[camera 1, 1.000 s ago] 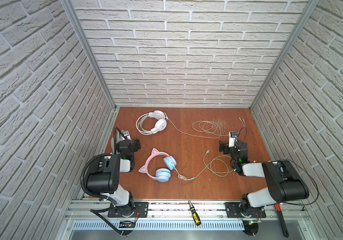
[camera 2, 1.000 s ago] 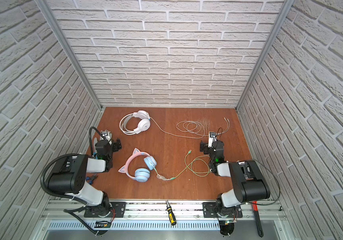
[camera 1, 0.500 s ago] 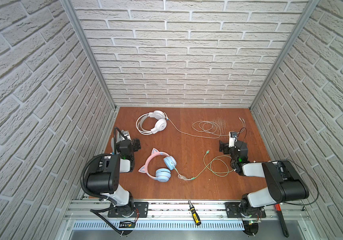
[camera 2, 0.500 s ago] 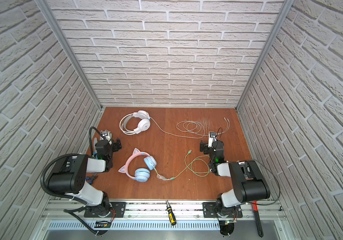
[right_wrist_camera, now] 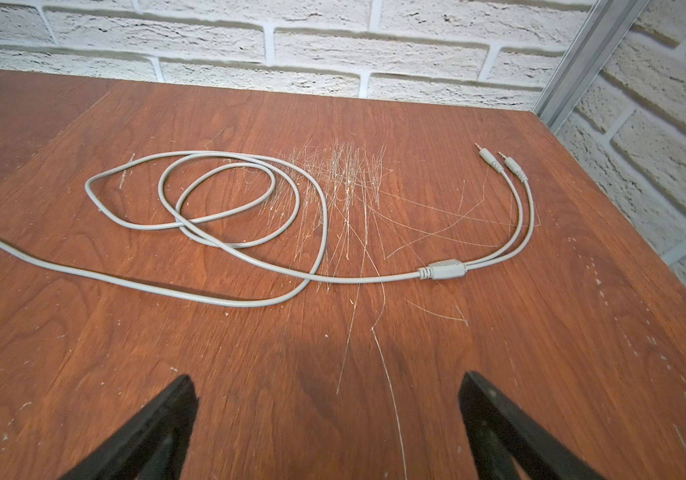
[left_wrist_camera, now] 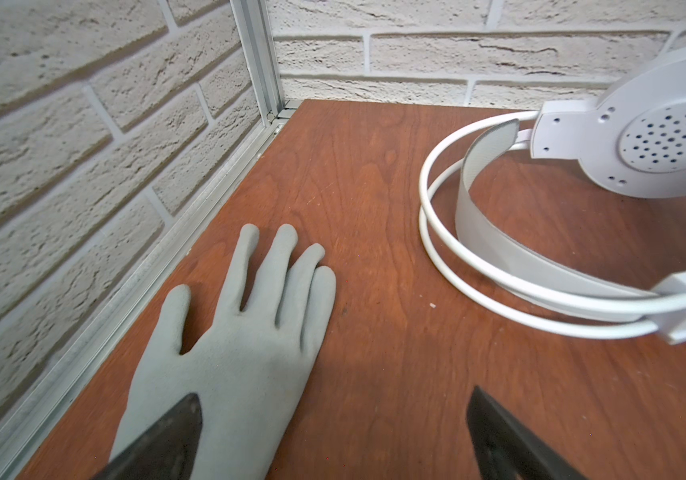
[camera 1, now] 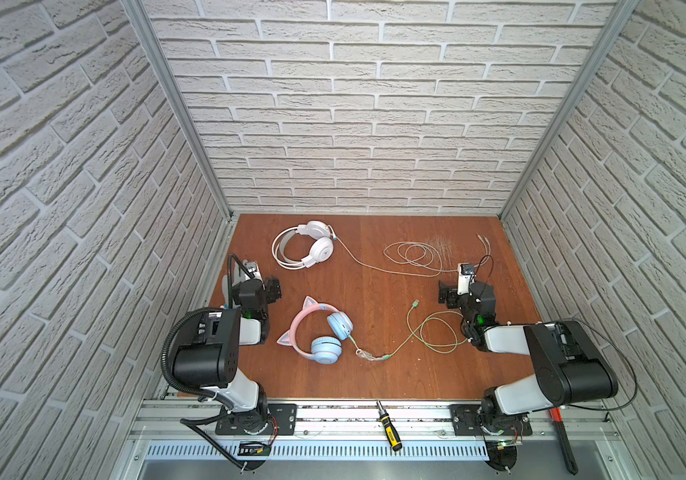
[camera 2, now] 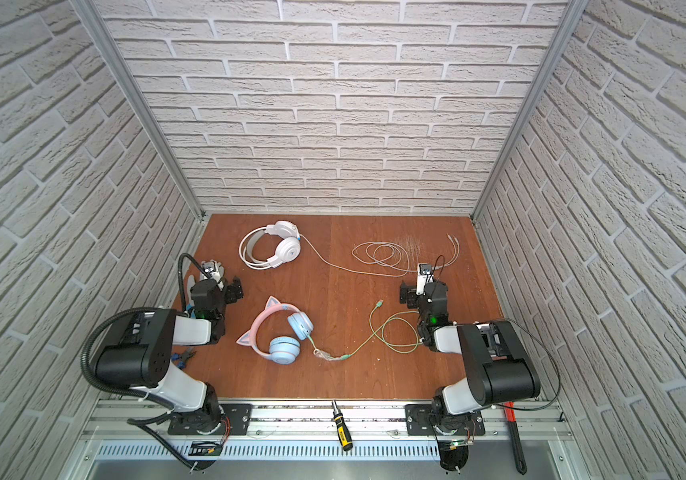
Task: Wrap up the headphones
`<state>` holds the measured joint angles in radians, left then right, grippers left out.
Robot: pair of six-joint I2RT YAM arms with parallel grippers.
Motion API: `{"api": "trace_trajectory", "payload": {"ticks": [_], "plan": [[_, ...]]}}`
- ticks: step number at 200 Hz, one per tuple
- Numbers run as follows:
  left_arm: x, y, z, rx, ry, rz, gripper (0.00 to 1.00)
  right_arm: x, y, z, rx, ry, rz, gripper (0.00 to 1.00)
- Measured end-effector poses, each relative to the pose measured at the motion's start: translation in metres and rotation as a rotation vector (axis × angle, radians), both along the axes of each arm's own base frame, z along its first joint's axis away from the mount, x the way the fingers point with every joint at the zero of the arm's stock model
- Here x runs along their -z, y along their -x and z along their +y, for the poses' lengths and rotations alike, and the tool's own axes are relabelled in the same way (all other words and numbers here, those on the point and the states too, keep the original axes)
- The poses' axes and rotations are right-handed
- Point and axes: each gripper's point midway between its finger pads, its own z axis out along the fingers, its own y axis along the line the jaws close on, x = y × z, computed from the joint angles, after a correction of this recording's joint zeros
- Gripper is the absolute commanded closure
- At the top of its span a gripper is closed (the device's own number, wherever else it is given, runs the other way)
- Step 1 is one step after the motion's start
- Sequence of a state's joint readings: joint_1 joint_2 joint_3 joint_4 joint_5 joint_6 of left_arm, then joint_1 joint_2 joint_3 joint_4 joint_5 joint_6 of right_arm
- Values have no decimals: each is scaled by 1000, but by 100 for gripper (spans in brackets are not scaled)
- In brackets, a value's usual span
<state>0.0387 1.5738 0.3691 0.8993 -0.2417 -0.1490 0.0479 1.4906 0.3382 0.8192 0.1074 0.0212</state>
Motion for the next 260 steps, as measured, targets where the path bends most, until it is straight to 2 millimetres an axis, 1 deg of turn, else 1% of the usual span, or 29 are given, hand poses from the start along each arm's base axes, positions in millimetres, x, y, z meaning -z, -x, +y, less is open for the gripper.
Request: {"api": "trace_trajectory", "payload": {"ticks": [93,112,125,140,169,187,199,214,224,235,250,260], "plan": [[0,1,0,0,0,3,2,0,0,0,-1,0,0,1],[-8,2,0,0,-1,-17,2,-1,0,3,-19,2,0,1],[-16,4,0,-3,-3,-34,2,-6,0,4,-28,1,3,1],[-31,7,1,-6,-5,-59,2,-19,-2,5,-31,1,-7,1],[-68,14,0,-5,-7,-125,2,-56,-5,6,-35,-2,-59,1],[-89,16,-3,9,-3,-128,2,-73,-3,6,-32,-9,-59,1],[-110,15,-7,23,-1,-132,2,-83,-3,5,-23,-19,-45,1],[-143,16,-12,37,5,-151,2,-95,-5,5,-12,-36,-34,1],[-165,18,-15,45,17,-165,2,-100,-5,5,-5,-52,-19,1],[-184,23,-17,49,38,-171,2,-103,-4,6,-1,-68,5,1],[-199,29,-21,53,76,-149,2,-103,-1,8,-3,-93,49,1],[-202,33,-24,57,105,-109,2,-102,2,11,-10,-108,85,1]]}}
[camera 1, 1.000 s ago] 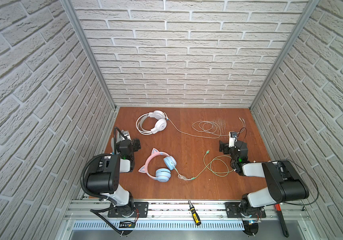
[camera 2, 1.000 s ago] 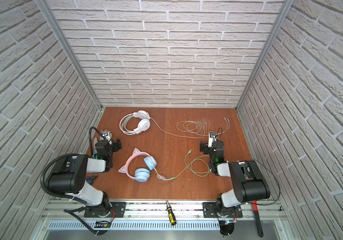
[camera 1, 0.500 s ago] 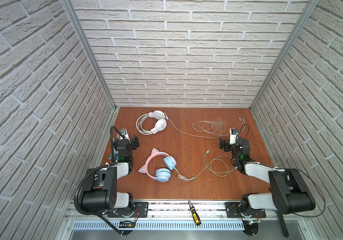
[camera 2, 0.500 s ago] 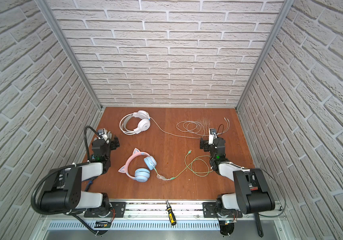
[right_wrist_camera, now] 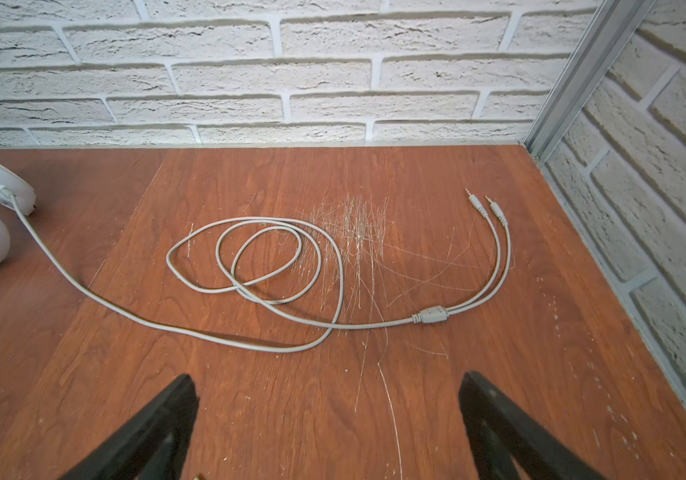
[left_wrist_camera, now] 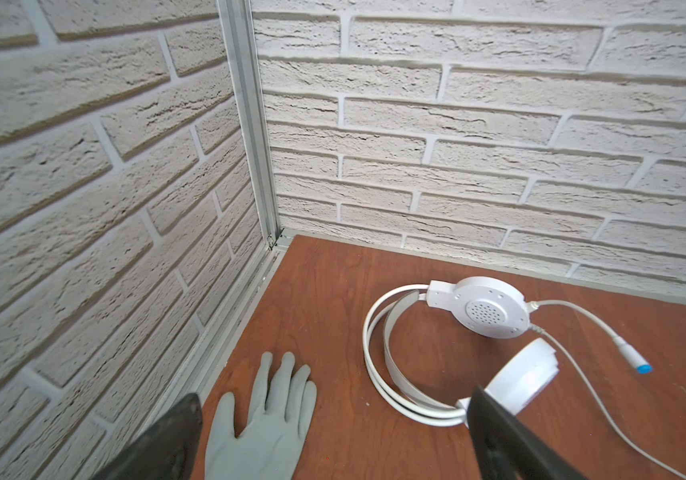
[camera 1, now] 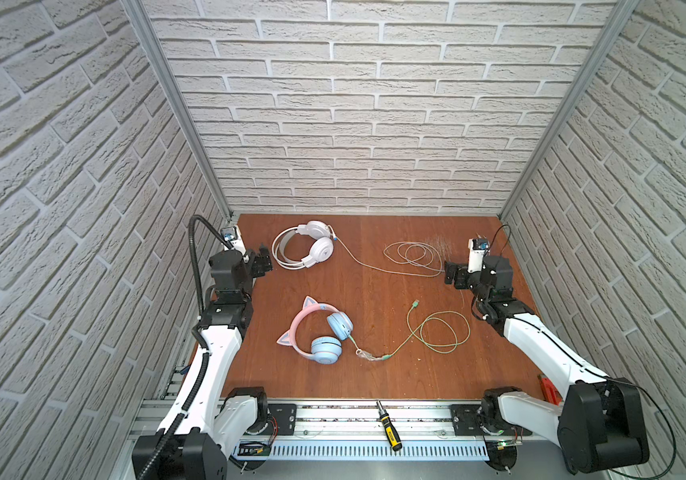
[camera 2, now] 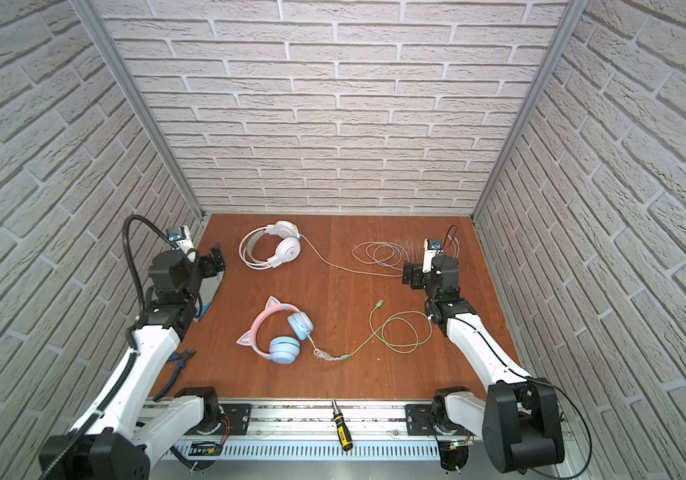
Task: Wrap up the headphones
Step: 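Move left gripper over the pink headband while right gripper nears the green cable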
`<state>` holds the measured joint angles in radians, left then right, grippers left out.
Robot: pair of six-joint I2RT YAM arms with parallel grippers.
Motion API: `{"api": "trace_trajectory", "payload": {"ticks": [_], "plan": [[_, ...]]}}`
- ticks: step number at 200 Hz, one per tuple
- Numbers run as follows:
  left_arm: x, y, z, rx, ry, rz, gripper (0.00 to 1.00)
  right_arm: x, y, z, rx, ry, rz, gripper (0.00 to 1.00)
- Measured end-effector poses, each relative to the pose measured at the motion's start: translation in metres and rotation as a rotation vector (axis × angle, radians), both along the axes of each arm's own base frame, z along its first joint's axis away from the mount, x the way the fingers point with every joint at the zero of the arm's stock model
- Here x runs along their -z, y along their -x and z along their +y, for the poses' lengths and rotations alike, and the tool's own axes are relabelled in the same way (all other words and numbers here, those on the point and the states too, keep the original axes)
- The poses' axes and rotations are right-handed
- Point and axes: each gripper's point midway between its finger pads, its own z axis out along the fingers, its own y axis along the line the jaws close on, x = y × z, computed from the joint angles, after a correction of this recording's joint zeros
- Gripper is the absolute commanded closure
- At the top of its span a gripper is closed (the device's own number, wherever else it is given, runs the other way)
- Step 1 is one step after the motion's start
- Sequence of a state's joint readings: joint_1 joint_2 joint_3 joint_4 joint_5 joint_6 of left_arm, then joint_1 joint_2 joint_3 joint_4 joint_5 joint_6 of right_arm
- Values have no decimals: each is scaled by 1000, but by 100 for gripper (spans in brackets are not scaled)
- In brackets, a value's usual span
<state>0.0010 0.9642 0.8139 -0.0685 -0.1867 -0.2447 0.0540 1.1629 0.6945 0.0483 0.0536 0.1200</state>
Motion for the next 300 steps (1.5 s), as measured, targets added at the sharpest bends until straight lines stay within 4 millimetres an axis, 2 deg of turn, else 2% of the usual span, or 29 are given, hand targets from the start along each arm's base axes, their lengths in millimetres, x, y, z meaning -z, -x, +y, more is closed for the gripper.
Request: {"api": "trace_trajectory", "payload": {"ticks": [29,65,101,122,192,217,265,300], "plan": [[17,15,-24,70,55,169,2,-6,9,13,-51,-28,66,1],[63,43,-65,195,51,433,2,-17,26,27,-117,-57,107,1],[106,68,-86,257,25,672,2,-18,39,36,-157,-74,136,1],[127,80,-97,283,20,778,2,-12,44,37,-163,-79,163,1],[193,103,-104,230,95,1006,4,8,47,47,-191,-109,226,1],[206,101,-107,236,102,1051,6,14,46,47,-192,-110,246,1],[229,100,-116,260,117,1120,9,13,45,48,-188,-109,240,1],[244,99,-117,266,95,1178,18,13,44,47,-184,-110,240,1]]}}
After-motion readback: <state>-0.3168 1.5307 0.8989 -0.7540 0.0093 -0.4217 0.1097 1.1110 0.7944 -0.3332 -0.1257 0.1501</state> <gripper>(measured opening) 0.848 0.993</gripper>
